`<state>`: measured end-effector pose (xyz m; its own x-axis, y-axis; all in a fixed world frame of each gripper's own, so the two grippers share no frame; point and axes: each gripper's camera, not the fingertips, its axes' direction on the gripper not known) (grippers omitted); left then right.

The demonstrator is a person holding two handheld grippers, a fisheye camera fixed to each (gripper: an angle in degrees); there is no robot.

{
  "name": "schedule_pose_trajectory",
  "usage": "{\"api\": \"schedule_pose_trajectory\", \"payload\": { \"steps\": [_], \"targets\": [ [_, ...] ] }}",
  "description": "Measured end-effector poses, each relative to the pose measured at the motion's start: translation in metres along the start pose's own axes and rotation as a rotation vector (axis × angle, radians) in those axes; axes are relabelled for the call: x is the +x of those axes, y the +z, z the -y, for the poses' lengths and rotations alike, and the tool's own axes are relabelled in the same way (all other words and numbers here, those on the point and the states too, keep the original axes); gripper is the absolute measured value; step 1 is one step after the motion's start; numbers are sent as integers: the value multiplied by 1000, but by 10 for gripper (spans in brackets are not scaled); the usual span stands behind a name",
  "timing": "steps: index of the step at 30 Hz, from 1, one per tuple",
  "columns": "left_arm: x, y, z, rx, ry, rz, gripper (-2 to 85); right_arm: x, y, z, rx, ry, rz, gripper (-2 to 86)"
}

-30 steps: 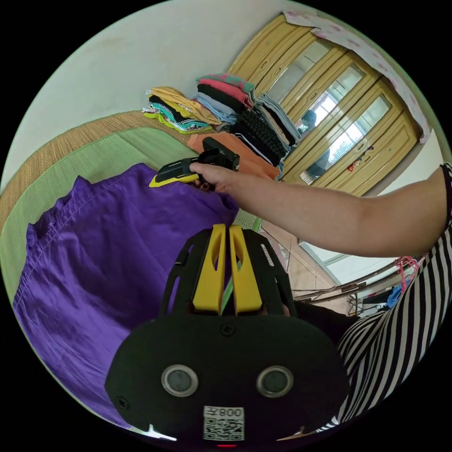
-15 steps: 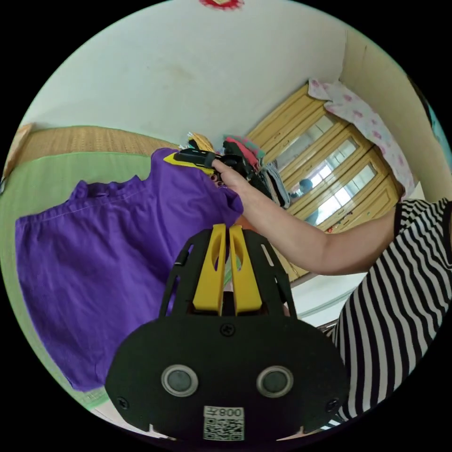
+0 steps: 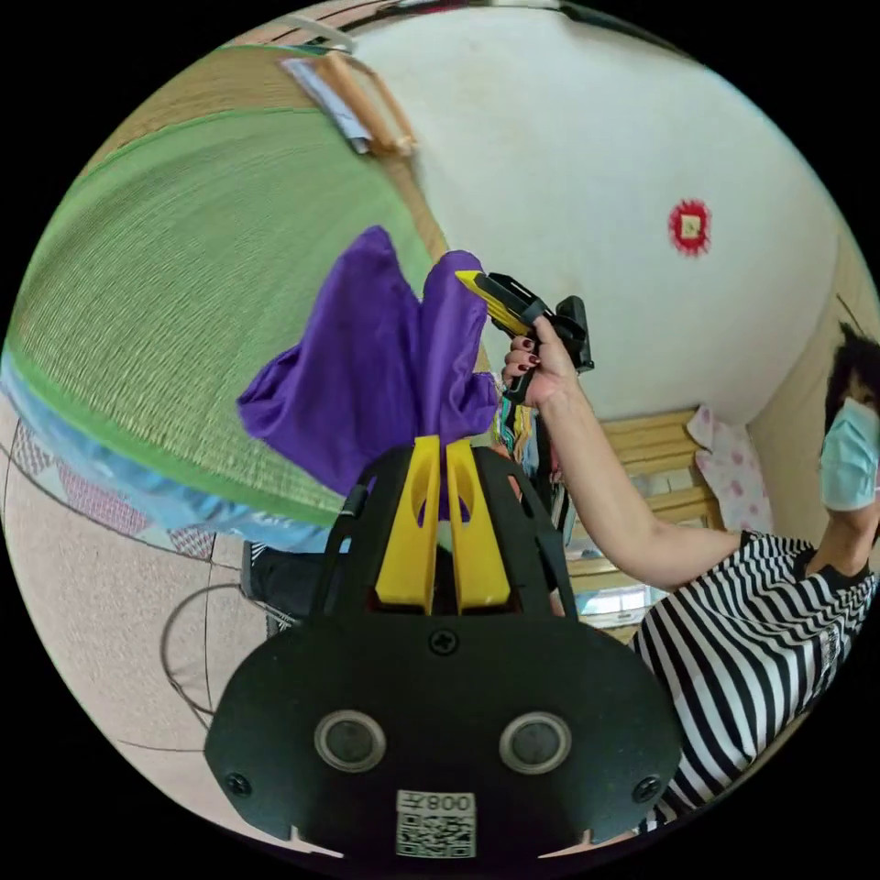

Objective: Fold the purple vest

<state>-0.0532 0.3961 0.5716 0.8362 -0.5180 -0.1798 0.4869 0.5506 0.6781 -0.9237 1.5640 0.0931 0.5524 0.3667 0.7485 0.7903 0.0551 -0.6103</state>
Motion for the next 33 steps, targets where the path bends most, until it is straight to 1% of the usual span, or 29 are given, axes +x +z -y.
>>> {"api": "schedule_pose_trajectory", "payload": {
  "steps": [2,6,10,12,18,22,25,29,31,33],
  "targets": [
    [-25,0,0,9,-46,-7,7,-15,17,19,-30,-7,-8,6],
    [-78,4,3,32,-151,-27,8,-39,45,59,-106,-16,-87,7],
    [-119,9,8,57,-238,-80,9,-56,42,83,-127,-41,-84,9],
    [-138,12,11,66,-266,-99,10,-72,25,94,-122,-84,-82,10],
    [-164,13,20,57,-242,-101,11,-106,-36,97,-63,-169,-140,5],
    [-175,12,25,45,-231,-82,10,-115,-28,108,-110,-160,-154,2],
    [-181,10,28,41,-221,-62,9,-124,-6,119,-175,-162,-157,2],
    [-176,2,31,56,-172,-10,5,-136,24,125,-294,-175,-233,1],
    [-169,-2,35,66,-123,10,3,-145,13,123,-285,-186,-229,1],
    [-159,-4,42,70,-63,32,2,-163,-22,116,-231,-222,-172,1]
  ]
}}
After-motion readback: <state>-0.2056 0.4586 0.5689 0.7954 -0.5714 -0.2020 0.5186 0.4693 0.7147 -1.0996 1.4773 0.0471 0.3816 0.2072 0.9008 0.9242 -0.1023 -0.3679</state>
